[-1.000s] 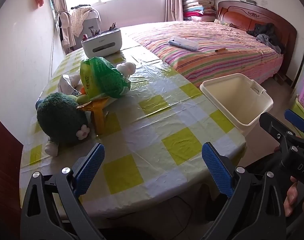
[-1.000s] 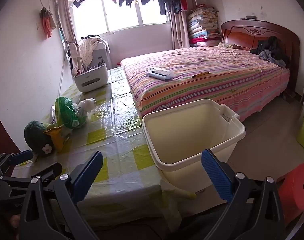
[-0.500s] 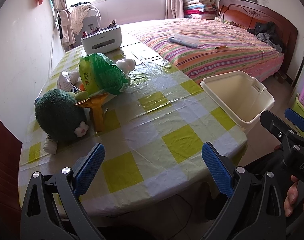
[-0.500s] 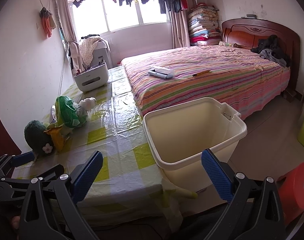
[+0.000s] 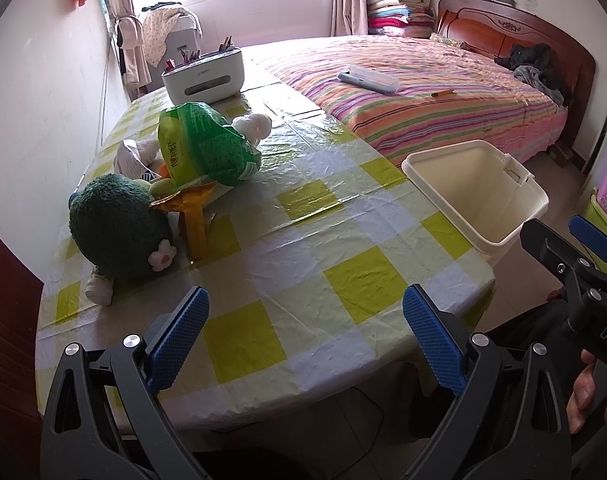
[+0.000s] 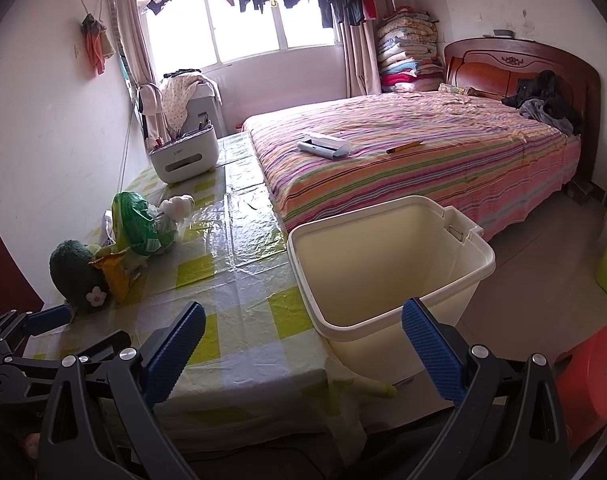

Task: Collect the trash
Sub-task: 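Move both tools toward the cluttered checked table, then grasp the green plush toy with the left tool while the right tool grasps the green plastic bag, then open the right tool over the white bin while the left tool carries the plush toy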

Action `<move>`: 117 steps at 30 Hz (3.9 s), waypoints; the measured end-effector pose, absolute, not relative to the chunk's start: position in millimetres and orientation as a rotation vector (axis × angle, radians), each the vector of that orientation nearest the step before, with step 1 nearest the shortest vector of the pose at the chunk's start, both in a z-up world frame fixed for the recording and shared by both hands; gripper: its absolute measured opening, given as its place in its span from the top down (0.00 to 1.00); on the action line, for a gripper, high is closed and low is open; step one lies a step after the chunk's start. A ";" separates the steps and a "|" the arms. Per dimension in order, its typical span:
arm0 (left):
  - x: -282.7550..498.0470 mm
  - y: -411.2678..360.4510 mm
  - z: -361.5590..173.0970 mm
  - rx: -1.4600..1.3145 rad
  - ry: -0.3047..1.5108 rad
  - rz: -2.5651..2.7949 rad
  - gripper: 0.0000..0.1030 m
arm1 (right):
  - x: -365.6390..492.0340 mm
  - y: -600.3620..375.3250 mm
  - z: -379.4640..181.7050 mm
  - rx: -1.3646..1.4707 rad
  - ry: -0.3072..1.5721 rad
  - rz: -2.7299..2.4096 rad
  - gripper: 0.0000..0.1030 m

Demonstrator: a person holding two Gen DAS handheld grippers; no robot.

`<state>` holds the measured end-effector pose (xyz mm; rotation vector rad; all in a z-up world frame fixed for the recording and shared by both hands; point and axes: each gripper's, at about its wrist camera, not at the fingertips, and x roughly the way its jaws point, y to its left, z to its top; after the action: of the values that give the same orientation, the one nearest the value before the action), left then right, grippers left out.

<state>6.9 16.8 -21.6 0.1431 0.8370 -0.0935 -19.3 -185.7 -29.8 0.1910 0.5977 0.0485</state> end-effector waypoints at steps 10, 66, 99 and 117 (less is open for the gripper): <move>7.2 17.3 -23.5 0.144 0.844 -0.093 0.07 | -19.7 -184.0 -27.8 0.220 0.562 0.066 0.07; 67.8 174.6 -1.5 -0.186 0.810 0.175 0.07 | 51.9 -96.1 -9.2 0.074 0.530 0.353 0.07; 101.0 205.0 -21.8 -0.242 0.838 0.208 0.31 | 187.0 5.5 -36.9 -0.002 0.705 0.709 0.48; 64.4 182.4 20.0 -0.152 0.697 0.214 0.32 | 165.5 -10.3 -21.2 0.066 0.592 0.723 0.87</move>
<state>64.4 182.4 20.0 -0.1516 0.6968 0.2140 165.5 -10.3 -21.2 0.0656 0.5923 0.7230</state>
